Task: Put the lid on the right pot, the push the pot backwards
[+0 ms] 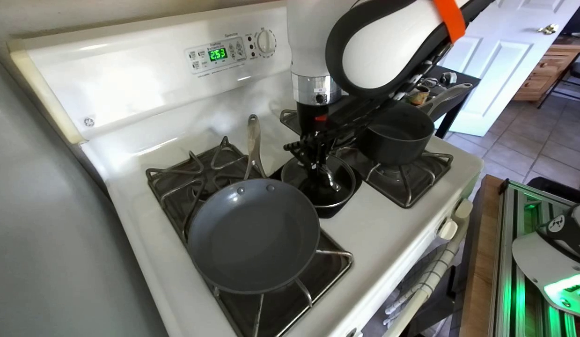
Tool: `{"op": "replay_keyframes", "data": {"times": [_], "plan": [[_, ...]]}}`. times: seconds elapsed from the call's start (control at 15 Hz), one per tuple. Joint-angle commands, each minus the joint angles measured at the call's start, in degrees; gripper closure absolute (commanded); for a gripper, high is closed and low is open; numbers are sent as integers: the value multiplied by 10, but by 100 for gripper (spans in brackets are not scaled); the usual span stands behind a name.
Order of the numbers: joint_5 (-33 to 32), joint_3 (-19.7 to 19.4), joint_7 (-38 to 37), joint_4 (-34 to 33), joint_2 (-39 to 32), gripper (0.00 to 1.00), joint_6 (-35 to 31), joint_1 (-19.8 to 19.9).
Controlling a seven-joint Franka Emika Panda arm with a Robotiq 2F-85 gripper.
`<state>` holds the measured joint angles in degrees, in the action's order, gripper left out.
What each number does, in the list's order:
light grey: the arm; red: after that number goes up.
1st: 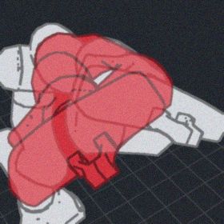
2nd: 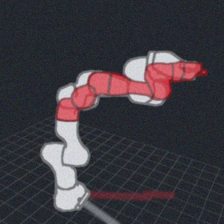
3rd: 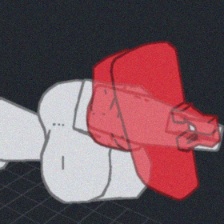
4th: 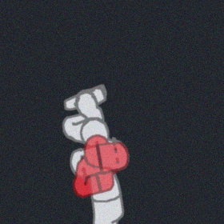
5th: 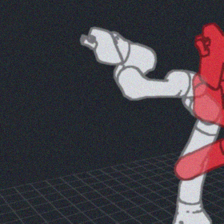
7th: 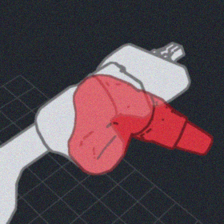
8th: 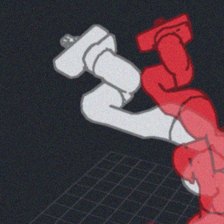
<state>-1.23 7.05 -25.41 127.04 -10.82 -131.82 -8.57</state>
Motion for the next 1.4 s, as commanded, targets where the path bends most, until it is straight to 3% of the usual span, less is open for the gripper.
{"op": "replay_keyframes", "data": {"times": [0.0, 0.8, 0.87, 1.0, 1.33], "plan": [[-9, -7, -17, -9, -3, 98, 7, -12], [2, -5, 5, -30, 12, 98, 58, -8], [1, -5, 6, -31, 7, 65, 58, -8], [5, -5, 18, -32, -2, 56, 54, -7], [18, -3, 73, -32, -9, 16, 47, -1]]}}
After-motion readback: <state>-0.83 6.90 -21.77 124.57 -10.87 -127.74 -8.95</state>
